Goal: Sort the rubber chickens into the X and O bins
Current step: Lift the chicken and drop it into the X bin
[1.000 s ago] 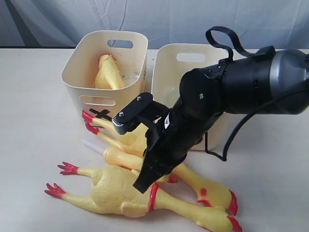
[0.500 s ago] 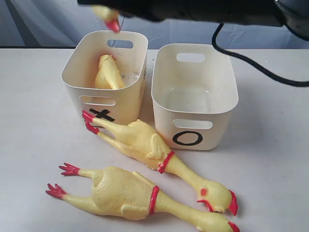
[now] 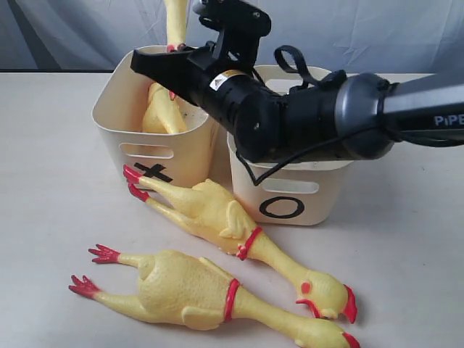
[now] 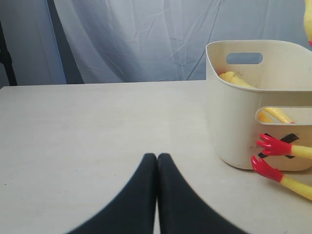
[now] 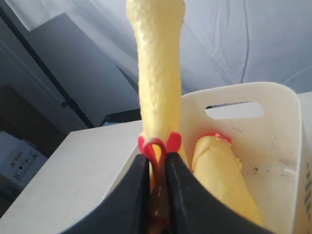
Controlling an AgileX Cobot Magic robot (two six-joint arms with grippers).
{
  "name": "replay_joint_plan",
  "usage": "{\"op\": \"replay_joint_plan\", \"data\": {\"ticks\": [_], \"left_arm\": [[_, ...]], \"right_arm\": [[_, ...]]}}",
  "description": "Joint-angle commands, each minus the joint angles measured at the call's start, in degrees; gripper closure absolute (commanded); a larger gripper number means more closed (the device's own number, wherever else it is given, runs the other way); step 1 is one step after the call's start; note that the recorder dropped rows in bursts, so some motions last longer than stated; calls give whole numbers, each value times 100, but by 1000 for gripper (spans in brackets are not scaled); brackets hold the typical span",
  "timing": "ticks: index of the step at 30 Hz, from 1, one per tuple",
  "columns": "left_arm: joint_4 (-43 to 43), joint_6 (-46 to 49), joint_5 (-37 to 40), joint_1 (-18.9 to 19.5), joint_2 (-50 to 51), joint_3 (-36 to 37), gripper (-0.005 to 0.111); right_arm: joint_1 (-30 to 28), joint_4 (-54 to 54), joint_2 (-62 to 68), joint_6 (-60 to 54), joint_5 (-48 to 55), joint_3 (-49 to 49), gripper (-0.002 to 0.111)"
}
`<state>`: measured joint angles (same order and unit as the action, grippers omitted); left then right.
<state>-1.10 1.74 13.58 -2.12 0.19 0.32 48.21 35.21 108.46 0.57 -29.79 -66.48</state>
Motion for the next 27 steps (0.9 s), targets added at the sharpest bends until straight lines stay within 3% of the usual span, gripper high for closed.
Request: {"op": "replay_joint_plan", "data": {"ticks": [1, 3, 5, 9, 14, 20, 27], "left_arm": [[9, -7, -26, -23, -19, -32, 107], [9, -7, -26, -23, -19, -32, 107], [9, -7, -26, -23, -19, -32, 107], [9, -7, -26, -23, -19, -32, 107], [9, -7, -26, -23, -19, -32, 107], [9, -7, -26, -23, -19, -32, 107], [9, -7, -26, -23, -19, -32, 107]], "right_arm": [[-19, -296, 106, 116, -172, -14, 76], [-19, -296, 106, 116, -174, -14, 60], [-19, -296, 43, 116, -160, -14, 54], [-19, -412, -387, 126, 224, -14, 61], [-19, -1106, -1441, -114, 1602, -14, 71], [-19, -2791, -2791, -323, 4950, -14, 71], [-19, -2967, -3317, -1059, 8633, 37, 71]]}}
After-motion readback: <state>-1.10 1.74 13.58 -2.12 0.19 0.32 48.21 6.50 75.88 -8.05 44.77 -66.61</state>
